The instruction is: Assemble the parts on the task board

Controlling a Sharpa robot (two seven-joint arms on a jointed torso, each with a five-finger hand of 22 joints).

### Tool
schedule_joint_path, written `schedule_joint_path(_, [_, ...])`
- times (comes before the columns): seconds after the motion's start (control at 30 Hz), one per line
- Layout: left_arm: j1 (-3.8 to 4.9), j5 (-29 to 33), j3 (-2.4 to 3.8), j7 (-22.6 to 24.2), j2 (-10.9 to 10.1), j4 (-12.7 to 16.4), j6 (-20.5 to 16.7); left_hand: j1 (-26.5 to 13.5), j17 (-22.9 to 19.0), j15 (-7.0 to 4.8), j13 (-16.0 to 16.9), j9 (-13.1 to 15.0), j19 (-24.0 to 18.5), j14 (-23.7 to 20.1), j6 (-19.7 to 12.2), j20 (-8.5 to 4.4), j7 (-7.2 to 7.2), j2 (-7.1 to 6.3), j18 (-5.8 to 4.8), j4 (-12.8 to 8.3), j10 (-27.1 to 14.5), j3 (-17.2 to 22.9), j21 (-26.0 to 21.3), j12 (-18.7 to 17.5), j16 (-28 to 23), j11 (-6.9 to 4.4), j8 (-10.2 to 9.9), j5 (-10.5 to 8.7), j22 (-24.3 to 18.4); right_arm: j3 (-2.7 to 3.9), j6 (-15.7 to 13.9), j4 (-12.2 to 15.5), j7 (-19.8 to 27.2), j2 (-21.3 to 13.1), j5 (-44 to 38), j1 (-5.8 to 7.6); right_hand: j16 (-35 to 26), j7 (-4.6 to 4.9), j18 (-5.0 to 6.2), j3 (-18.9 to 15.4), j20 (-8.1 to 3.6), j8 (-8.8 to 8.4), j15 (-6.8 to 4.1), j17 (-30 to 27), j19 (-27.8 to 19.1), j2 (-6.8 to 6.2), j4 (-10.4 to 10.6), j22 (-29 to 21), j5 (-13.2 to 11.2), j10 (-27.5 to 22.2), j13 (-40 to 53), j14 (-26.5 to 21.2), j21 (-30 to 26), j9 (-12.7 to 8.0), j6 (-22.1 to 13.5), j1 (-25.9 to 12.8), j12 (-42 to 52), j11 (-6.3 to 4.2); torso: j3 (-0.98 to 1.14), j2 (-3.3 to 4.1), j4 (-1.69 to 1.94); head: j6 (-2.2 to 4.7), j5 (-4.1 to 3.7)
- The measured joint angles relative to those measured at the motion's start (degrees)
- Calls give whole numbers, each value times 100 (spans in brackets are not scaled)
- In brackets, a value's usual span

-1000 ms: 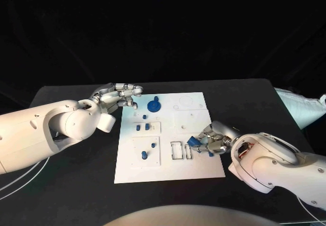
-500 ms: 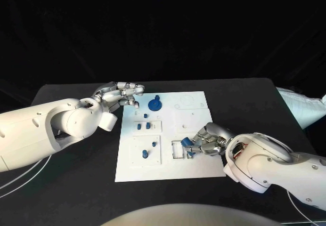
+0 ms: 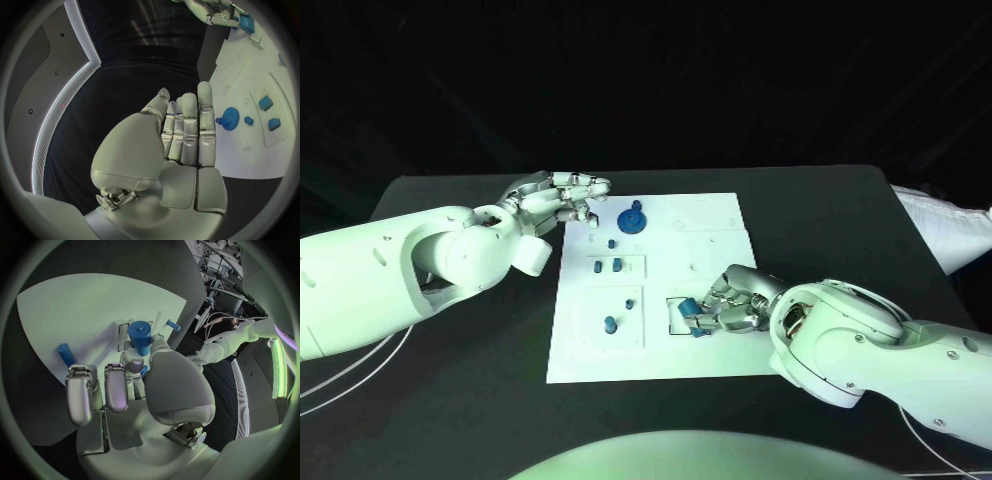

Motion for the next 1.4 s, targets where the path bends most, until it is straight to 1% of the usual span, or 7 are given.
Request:
schedule_joint_path(0.37, [0, 0, 0, -2, -4, 7, 4, 0, 0, 0, 0, 0, 0, 0, 0, 0, 0, 0, 0, 0, 0, 0, 0, 0, 0, 0, 0, 0, 0, -1, -9, -12, -17, 151, -282, 0, 22, -48, 0, -91, -21, 9, 0, 24, -22, -26, 1, -1, 52, 1, 30, 0, 0, 40, 49, -142, 0, -1, 2, -1, 2, -19, 30])
schedule_joint_path(0.7, [0, 0, 1, -4, -11, 18, 8, 0, 1, 0, 1, 1, 0, 0, 0, 0, 0, 0, -1, 0, 0, 0, 0, 0, 0, 0, 0, 0, 0, -1, 68, -63, -22, 172, -399, 0, 22, -66, 0, -323, -21, 15, 0, 32, -22, 95, 10, -1, 161, 21, 34, 0, 0, 129, 68, -471, -101, -19, -2, -1, -2, -35, 59])
schedule_joint_path(0.8, [0, 0, 1, -5, -12, 19, 10, 0, 1, 0, 1, 1, 0, 0, 0, 0, 0, 0, 0, 0, 0, 0, 0, 0, 0, 0, 0, 0, 1, -1, 125, -82, -24, 182, -432, 0, 22, -79, 0, -459, -21, 46, 0, 10, -22, 155, 3, -1, -178, 21, -1, 0, 0, 163, 88, -664, -187, -20, -2, -3, -1, -40, 63])
schedule_joint_path(0.93, [0, 0, 1, -6, -16, 23, 13, 0, 1, 0, 1, 1, 0, 0, 0, 0, 0, 0, 0, 0, 0, 0, 0, 0, 0, 0, 0, 0, 0, -3, 184, -100, -24, 192, -488, 0, -35, -46, 0, -795, -21, 56, 1, -64, -22, 65, -22, -2, -1473, 19, -42, 0, 0, 220, 64, -1174, -303, -17, -2, -4, -2, -41, 64])
schedule_joint_path(1.0, [0, 0, 1, -8, -18, 25, 16, 0, 1, 0, 1, 1, 0, 0, 0, 0, 0, 0, 0, 0, 0, 0, 0, 0, 0, 0, 0, 0, 1, -3, 203, -108, -24, 196, -526, 0, -63, -27, 0, -859, -21, 56, 1, -107, -22, -94, 27, -2, -1789, -36, -75, -1, 0, 233, 45, -1344, -370, -9, -2, -5, -1, -41, 69])
schedule_joint_path(1.17, [0, 0, 1, -11, -21, 28, 24, 0, 1, 0, 1, 1, 0, 0, 0, 0, 0, 0, 0, 0, 0, 0, 0, 0, 0, 0, 0, 0, 1, -4, 227, -120, -25, 197, -614, 0, -123, -20, 0, -766, -21, 31, 1, -181, -22, -362, 46, -2, -1844, -91, -147, -1, -32, 264, -4, -1612, -511, -3, -2, -8, -4, -41, 70])
schedule_joint_path(1.4, [0, 0, 1, -17, -20, 28, 46, 0, -6, 0, -7, 1, 0, 0, 0, 0, 0, 0, 0, 0, 0, 0, -31, 0, 0, 0, 0, 0, -8, -5, 218, -56, -21, 180, -714, -11, -123, -20, 0, -492, -21, 31, 1, -160, -22, -265, -53, -2, -1838, -91, -126, 0, -32, 313, -4, -1275, -511, -3, 5, -8, -10, -44, 72])
